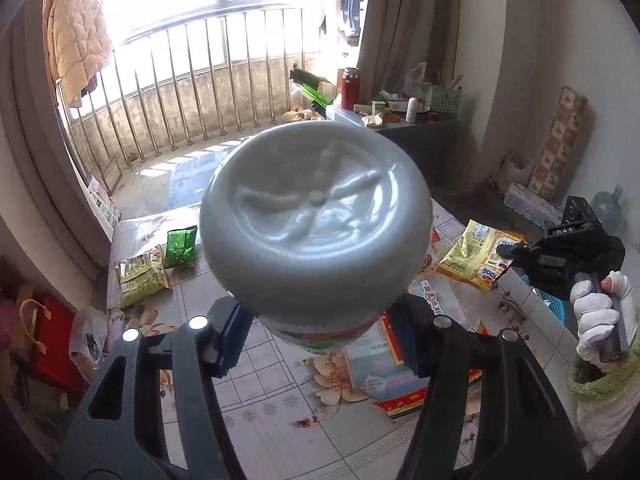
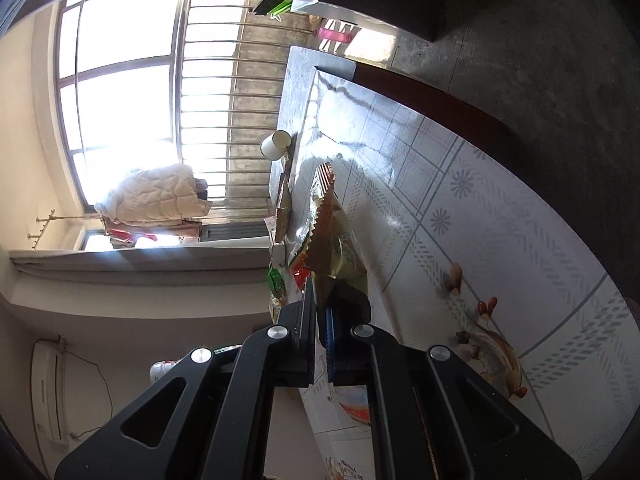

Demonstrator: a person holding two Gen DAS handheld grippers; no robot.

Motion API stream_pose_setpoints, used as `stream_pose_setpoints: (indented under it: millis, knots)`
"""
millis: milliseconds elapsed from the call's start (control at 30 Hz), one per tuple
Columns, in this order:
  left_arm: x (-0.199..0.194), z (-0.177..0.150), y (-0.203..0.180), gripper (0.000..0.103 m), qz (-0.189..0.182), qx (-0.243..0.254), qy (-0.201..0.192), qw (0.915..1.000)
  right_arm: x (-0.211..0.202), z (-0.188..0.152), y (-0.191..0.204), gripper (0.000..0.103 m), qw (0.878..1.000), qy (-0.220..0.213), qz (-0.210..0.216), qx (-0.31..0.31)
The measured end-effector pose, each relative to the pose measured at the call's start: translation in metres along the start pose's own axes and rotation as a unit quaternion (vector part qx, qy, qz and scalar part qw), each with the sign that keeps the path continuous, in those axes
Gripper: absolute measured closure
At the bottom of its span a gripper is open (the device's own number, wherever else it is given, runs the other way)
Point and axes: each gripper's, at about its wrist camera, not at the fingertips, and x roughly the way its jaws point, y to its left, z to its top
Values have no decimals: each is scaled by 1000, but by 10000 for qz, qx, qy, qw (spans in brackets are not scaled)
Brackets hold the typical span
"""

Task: Collect trash
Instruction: 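Carry the bottle and wrapper over the blue wastebasket with both tools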

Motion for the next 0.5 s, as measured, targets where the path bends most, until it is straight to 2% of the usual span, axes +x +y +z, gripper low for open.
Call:
stream_pose_setpoints:
  millis: [267, 500]
  knots:
    - [-37, 0, 5, 45, -183, -392, -258, 9987, -32, -11, 17, 99, 9992, -78, 198, -331]
    - [-56, 5, -35, 45, -684, -342, -433, 9961, -98, -23, 21, 99, 9969, -421, 356, -561]
